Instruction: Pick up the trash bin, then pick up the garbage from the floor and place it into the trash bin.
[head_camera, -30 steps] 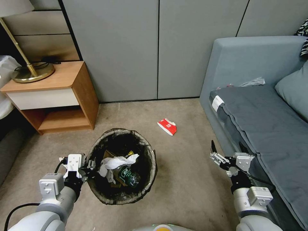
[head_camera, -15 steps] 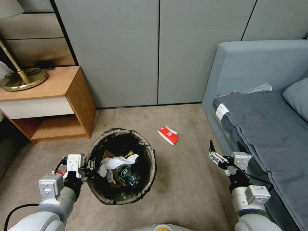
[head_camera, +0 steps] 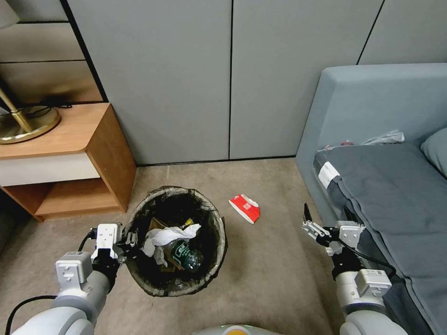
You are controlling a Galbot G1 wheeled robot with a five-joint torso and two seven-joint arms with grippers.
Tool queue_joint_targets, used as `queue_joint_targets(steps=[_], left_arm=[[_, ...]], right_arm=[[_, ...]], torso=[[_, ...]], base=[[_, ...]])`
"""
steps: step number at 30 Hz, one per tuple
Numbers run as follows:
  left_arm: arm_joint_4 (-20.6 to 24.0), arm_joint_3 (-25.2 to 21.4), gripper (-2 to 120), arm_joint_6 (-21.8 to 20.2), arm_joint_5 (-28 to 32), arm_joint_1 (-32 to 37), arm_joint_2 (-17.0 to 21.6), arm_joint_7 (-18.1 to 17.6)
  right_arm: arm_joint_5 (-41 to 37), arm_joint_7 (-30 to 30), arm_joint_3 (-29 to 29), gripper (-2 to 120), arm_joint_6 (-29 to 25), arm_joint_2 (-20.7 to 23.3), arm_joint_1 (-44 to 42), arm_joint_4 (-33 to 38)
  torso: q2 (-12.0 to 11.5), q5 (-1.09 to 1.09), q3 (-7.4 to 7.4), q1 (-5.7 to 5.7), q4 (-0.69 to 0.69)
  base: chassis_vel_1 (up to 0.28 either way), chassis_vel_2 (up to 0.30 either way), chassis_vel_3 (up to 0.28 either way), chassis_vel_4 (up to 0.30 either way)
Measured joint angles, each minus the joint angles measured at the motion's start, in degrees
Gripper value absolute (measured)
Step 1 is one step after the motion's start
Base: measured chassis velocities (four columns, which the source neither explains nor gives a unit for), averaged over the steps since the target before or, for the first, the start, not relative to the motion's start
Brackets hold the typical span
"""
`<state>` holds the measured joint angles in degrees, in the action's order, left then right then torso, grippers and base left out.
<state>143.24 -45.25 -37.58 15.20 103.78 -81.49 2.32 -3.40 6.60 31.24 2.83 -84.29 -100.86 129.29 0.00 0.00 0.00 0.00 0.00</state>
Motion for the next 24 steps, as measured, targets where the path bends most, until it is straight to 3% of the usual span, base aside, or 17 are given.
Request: queue_joint_targets(steps=[10,24], left_arm=[[0.0,-0.5,0,0.0,-0.3,1.3,-0.5,-0.2],[0.0,-1.8,0,0.0,-1.1,3.7,-2.1,-0.7]], right_arm=[[-1.8,-0.2,-1.2,100,2.4,3.2,5.3,-3.6],[-10.9,-1.6,-8.4,100,11.3,11.6,20.8,-14.9]], torso=[[0.0,0.0,-0.01,-0.01,0.0],[0.0,0.0,0.0,-0.01,0.01]], base=[[-0.019,0.022,0.021,-0.017],[0.0,0.0,0.0,0.0]])
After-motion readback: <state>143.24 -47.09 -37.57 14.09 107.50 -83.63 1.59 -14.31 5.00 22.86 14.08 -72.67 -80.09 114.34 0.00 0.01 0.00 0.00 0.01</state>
